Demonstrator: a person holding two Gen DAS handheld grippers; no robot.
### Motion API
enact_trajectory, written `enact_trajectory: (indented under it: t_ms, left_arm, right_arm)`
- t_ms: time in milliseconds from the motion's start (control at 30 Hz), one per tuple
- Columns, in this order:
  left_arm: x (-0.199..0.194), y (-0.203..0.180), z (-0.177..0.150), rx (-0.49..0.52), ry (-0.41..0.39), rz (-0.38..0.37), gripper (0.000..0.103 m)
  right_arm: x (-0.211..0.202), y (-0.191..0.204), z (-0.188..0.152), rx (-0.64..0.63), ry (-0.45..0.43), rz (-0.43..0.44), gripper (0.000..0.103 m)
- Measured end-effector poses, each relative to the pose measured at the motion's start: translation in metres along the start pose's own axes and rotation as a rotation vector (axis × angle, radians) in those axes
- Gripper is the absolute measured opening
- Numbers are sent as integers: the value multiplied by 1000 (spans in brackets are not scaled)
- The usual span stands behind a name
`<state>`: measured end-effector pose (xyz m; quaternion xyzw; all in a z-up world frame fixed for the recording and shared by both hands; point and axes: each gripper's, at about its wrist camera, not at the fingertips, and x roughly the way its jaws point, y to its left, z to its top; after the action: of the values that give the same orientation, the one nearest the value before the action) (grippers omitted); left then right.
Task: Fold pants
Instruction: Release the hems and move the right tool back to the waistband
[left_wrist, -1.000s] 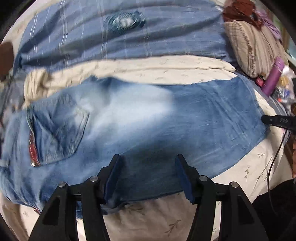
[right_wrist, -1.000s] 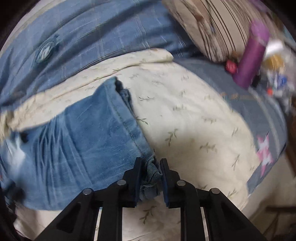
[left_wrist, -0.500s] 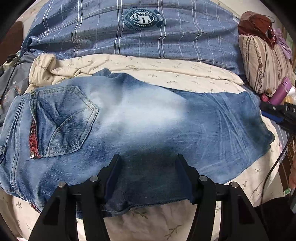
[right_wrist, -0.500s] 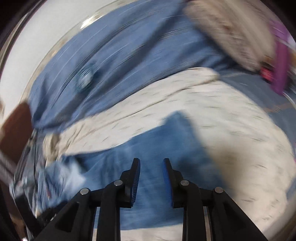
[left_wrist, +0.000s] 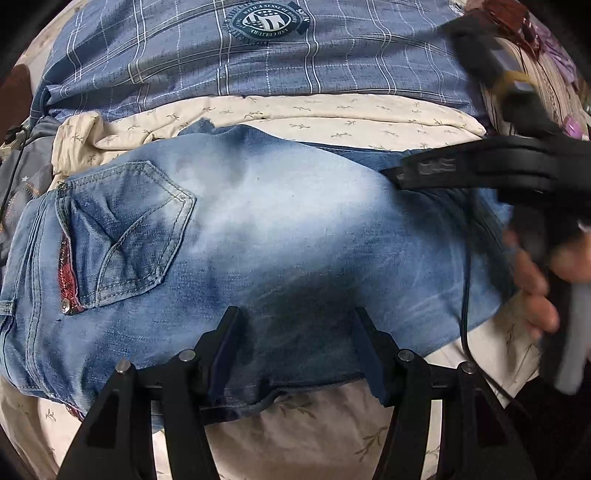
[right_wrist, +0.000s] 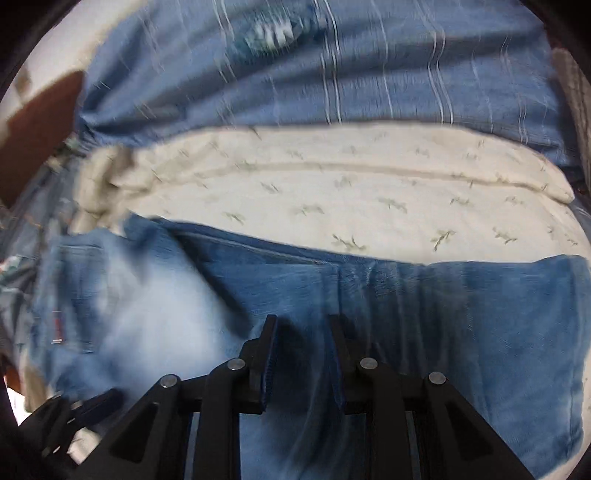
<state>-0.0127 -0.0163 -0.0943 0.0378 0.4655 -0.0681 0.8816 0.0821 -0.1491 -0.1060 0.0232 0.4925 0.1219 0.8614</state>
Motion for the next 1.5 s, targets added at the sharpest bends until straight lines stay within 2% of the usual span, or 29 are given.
enact_trajectory:
  t_ms: [200, 333, 400, 467, 533, 600, 667, 700, 800, 967, 1133, 1233, 1400, 1500]
  left_arm:
    - [-3, -2, -5, 20, -3, 4, 62]
    - [-6, -1, -7, 18, 3, -2, 62]
    - [-6, 0, -7, 14, 5, -4, 62]
    - [-6, 0, -6, 16, 5, 2, 62]
    - [-5, 0, -4, 16, 5, 7, 62]
    - [-5, 0, -3, 14, 5, 10, 62]
    - [-5, -1, -3, 19, 2, 16, 62]
    - [-5, -1, -4, 24, 1, 18, 62]
    - [-5, -3, -4, 32, -1, 20, 62]
    - [-3, -3, -3, 31, -1, 14, 62]
    - [-4, 0, -4, 25, 2, 8, 63]
    - [-5, 1, -4, 22, 4, 10, 63]
    - [-4, -1, -3, 15, 5, 13, 63]
    - [-8, 3, -2, -18, -11, -5, 62]
  right_arm:
    - [13, -4, 22, 16, -64, -78, 27]
    - [3, -12, 28, 71, -71, 15, 27]
    - [-6, -11, 31, 75, -80, 103, 27]
    - [-17, -2, 29, 27, -88, 207, 27]
    - [-27, 15, 24, -52, -99, 245, 27]
    - [-28, 33, 19, -122, -97, 205, 27]
    - [-17, 41, 18, -133, -79, 139, 27]
    - [-11, 41, 18, -126, -63, 132, 27]
    - [12, 35, 21, -78, 37, 160, 27]
    - [17, 37, 27, -66, 20, 141, 27]
    - [8, 15, 42, 34, 29, 204, 28]
    - [13, 0, 41, 121, 78, 258, 28]
    - [19, 8, 37, 76, 76, 201, 28]
    - [13, 4, 36, 81, 65, 202, 28]
